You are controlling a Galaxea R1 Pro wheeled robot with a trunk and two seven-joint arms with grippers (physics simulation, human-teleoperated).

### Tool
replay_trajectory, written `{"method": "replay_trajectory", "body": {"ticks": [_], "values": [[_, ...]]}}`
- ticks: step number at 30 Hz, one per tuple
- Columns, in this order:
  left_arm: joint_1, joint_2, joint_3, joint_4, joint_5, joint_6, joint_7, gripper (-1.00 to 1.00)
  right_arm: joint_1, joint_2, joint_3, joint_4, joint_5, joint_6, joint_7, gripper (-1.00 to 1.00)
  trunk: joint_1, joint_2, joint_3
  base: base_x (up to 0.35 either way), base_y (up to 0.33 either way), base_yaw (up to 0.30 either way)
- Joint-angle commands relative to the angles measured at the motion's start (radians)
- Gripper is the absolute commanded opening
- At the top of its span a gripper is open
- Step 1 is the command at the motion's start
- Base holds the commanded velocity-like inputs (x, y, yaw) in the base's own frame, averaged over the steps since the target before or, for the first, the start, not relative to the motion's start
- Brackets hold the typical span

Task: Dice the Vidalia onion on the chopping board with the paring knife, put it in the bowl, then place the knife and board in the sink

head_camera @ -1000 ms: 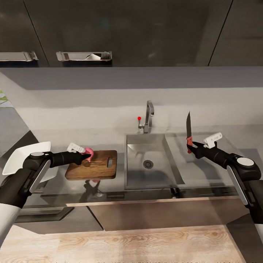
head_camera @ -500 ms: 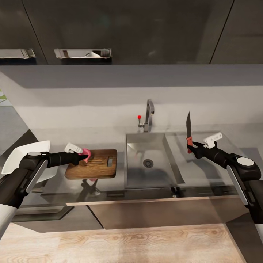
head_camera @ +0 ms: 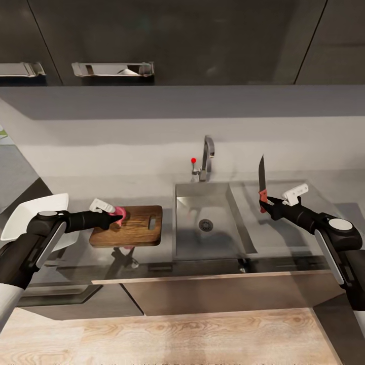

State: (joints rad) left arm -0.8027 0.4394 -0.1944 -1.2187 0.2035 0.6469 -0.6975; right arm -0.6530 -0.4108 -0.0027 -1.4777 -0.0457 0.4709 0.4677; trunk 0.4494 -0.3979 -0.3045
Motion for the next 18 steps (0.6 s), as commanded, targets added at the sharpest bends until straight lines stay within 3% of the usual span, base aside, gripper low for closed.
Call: {"method": "replay_trajectory", "body": {"ticks": [1, 18], "values": [[-0.001, 0.001, -0.001, -0.001, 0.007, 0.007, 0.001, -1.0, -0.001, 0.0, 0.0, -0.001, -0.005, 0.008, 0.002, -1.0, 0.001, -0.002, -0.003, 0.0, 0.0, 0.0], [-0.001, 0.001, 0.001, -0.001, 0.007, 0.007, 0.001, -1.0, -0.001, 0.0, 0.0, -0.001, -0.005, 0.008, 0.002, -1.0, 0.001, -0.002, -0.012, 0.0, 0.0, 0.0]]}}
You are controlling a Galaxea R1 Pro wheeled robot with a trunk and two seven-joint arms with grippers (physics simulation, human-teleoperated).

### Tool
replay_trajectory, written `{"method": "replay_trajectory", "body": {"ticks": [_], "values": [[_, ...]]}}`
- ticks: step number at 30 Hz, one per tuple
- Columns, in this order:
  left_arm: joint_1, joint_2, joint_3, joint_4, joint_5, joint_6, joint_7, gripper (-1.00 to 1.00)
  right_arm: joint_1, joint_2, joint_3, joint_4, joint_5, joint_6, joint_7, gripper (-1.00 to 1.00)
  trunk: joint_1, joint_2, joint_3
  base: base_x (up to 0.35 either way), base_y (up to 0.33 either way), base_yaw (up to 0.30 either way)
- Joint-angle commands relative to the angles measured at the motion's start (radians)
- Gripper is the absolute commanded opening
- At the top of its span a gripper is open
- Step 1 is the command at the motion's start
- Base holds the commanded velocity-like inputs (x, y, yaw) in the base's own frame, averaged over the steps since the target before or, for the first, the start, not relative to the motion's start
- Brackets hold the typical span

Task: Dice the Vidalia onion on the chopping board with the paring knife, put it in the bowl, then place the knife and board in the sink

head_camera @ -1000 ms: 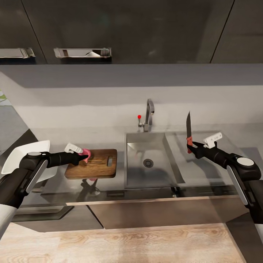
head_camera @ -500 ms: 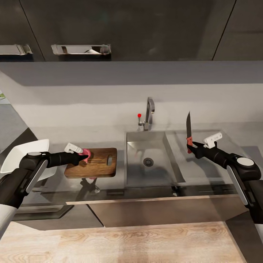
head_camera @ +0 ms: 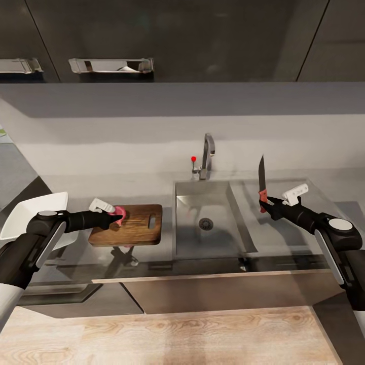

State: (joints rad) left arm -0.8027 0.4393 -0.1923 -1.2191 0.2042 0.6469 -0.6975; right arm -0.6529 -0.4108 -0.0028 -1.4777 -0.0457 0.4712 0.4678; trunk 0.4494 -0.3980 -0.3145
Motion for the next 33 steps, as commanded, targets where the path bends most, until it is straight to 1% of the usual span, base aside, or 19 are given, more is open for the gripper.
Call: {"method": "replay_trajectory", "body": {"ticks": [1, 33], "values": [[-0.001, 0.001, -0.001, 0.0, 0.007, 0.007, 0.001, -1.0, -0.001, 0.0, 0.0, -0.001, -0.005, 0.008, 0.002, -1.0, 0.001, -0.002, -0.003, 0.0, 0.0, 0.0], [-0.001, 0.001, 0.0, -0.003, 0.006, 0.007, 0.001, -1.0, -0.001, 0.0, 0.0, -0.001, -0.005, 0.008, 0.002, -1.0, 0.001, -0.002, -0.034, 0.0, 0.0, 0.0]]}}
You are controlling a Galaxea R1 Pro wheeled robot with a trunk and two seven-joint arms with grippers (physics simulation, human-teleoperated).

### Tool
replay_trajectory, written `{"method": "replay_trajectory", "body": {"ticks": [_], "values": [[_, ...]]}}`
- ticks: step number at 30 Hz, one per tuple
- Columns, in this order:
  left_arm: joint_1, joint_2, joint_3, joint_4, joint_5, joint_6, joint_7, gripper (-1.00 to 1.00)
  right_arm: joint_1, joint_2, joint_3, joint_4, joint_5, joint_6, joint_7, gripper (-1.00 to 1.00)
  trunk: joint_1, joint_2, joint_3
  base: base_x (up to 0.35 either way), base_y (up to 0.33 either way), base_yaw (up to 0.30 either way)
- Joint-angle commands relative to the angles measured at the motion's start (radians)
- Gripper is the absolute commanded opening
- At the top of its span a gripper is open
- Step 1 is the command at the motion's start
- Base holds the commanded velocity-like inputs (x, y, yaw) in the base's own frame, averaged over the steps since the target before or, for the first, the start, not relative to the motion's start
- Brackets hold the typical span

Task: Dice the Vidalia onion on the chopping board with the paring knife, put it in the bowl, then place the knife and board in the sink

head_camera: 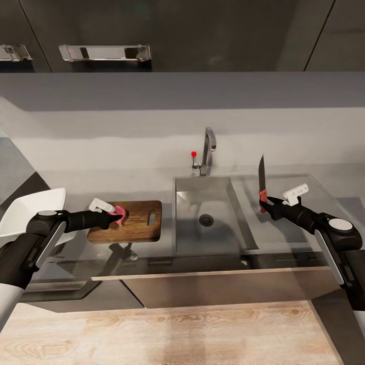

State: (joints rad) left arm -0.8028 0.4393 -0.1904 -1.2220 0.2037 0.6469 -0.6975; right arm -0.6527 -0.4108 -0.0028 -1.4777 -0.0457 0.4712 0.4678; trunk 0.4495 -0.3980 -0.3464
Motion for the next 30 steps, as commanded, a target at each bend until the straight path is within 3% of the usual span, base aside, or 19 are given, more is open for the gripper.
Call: {"method": "replay_trajectory", "body": {"ticks": [1, 13, 30], "values": [[-0.001, 0.001, -0.001, -0.001, 0.007, 0.007, 0.001, -1.0, -0.001, 0.0, 0.0, -0.001, -0.005, 0.008, 0.002, -1.0, 0.001, -0.002, -0.003, 0.0, 0.0, 0.0], [-0.001, 0.001, 0.002, -0.032, 0.007, 0.064, 0.001, -1.0, -0.001, 0.0, 0.0, -0.001, -0.005, 0.007, 0.002, -1.0, 0.001, -0.002, -0.007, 0.0, 0.0, 0.0], [-0.001, 0.005, 0.01, -0.036, 0.008, 0.069, 0.004, -1.0, -0.001, 0.0, 0.0, -0.001, -0.005, 0.007, 0.002, -1.0, 0.001, -0.002, -0.013, 0.0, 0.0, 0.0]]}}
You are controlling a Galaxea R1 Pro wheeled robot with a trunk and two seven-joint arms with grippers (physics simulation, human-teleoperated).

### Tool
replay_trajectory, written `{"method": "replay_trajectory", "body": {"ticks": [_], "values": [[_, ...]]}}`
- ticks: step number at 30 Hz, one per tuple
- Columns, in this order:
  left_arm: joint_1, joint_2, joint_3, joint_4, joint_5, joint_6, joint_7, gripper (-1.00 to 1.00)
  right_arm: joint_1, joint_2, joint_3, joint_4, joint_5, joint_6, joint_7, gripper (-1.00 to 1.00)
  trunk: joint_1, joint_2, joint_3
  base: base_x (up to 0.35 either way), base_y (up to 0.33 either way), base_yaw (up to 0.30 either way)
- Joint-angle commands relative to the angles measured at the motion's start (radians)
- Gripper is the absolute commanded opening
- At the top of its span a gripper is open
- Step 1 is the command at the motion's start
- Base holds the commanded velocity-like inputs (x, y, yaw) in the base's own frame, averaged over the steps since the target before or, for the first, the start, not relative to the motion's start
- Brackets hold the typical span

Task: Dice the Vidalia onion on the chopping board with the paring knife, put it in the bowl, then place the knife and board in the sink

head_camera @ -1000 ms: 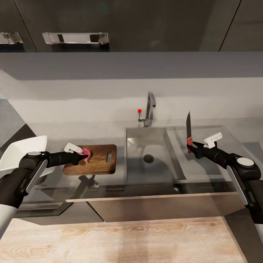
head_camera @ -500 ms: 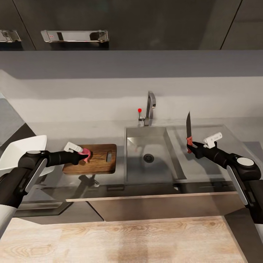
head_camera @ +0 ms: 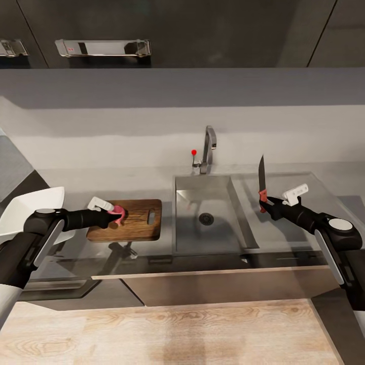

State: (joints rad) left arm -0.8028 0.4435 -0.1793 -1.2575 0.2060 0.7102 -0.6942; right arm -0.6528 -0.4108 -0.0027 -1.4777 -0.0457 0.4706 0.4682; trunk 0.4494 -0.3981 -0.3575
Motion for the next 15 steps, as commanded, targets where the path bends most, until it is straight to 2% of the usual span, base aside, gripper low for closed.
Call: {"method": "replay_trajectory", "body": {"ticks": [1, 15], "values": [[-0.001, 0.001, -0.001, 0.0, 0.006, 0.006, 0.001, -1.0, -0.001, 0.0, 0.0, -0.001, -0.005, 0.008, 0.002, -1.0, 0.001, -0.002, -0.002, 0.0, 0.0, 0.0], [-0.001, 0.001, 0.013, 0.001, 0.006, 0.004, 0.004, -1.0, -0.001, 0.0, 0.0, -0.001, -0.005, 0.008, 0.001, -1.0, 0.001, -0.002, -0.002, 0.0, 0.0, 0.0]]}}
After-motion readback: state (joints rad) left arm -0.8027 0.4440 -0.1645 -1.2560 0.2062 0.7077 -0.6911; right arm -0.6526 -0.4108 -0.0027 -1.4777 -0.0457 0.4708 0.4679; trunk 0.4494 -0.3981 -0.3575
